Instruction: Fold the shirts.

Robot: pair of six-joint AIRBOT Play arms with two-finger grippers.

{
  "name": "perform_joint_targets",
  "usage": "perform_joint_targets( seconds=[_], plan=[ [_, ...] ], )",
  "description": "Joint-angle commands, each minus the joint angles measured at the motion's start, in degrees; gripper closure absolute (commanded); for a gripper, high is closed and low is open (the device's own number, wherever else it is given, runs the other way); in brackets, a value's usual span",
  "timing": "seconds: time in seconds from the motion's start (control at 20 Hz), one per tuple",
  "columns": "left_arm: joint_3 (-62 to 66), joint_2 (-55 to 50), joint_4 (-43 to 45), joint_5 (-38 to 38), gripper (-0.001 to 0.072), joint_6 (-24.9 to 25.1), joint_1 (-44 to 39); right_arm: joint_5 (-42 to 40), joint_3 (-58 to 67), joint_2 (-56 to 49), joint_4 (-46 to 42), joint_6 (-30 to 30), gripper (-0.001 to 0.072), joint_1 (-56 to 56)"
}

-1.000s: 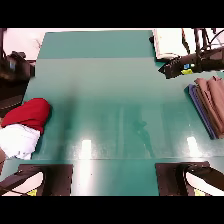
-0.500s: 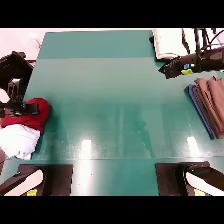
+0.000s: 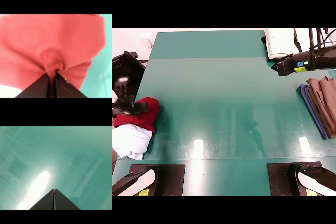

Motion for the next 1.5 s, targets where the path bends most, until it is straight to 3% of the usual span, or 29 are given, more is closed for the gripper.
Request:
perform_joint_targets(
  seconds=[0.0, 0.3, 0.5, 0.65, 0.75, 0.8, 0.85, 0.9, 1.05, 1.25, 1.45],
  plan=[
    [12.9, 4.8, -0.9, -3.2, 0.0682, 1.1, -2.7, 0.0, 6.3, 0.0, -0.1, 0.0, 0.0694, -0.3],
    [41.1, 7.5, -1.0, -8.9, 0.0683, 2.9, -24.0, -0.7, 19.1, 0.0, -0.6, 0.0, 0.0693, -0.3],
    [43.2, 4.3, -1.0, -8.6, 0.0683, 2.9, -39.5, -1.2, 23.1, 0.0, -0.6, -0.1, 0.0693, -0.3],
    [43.2, -4.0, -1.2, -8.6, 0.0682, 3.2, -52.4, -2.0, 23.9, 0.0, -0.5, -0.1, 0.0693, -0.3],
    [43.2, -11.4, -3.7, -7.2, 0.0679, 6.8, -59.8, -1.8, 23.8, 0.1, -0.5, 0.0, 0.0694, -0.3],
    [43.2, -15.2, -6.0, -5.8, 0.0604, 8.8, -62.8, -1.8, 23.8, 0.1, -0.5, 0.2, 0.0694, -0.3],
    [43.2, -18.3, -8.0, -4.0, 0.0301, 9.4, -64.8, -1.8, 23.8, 0.1, -0.5, 0.8, 0.0693, -0.3],
    [43.2, -20.9, -8.9, -2.1, 0.0160, 9.3, -65.8, -1.8, 23.8, 0.1, -0.5, 0.9, 0.0693, -0.3],
    [43.2, -22.9, -7.7, -1.1, 0.0159, 5.7, -62.0, -1.8, 23.8, 0.1, -0.5, 1.6, 0.0693, -0.3],
    [41.7, -22.9, -9.0, -6.3, 0.0160, 0.5, -44.3, -1.6, 23.8, 0.1, -0.5, 1.9, 0.0694, -0.3],
    [29.4, -22.9, -25.2, -3.5, 0.0160, 0.4, -28.8, -1.6, 23.7, 0.1, -0.5, 1.9, 0.0694, -0.3]
  ],
)
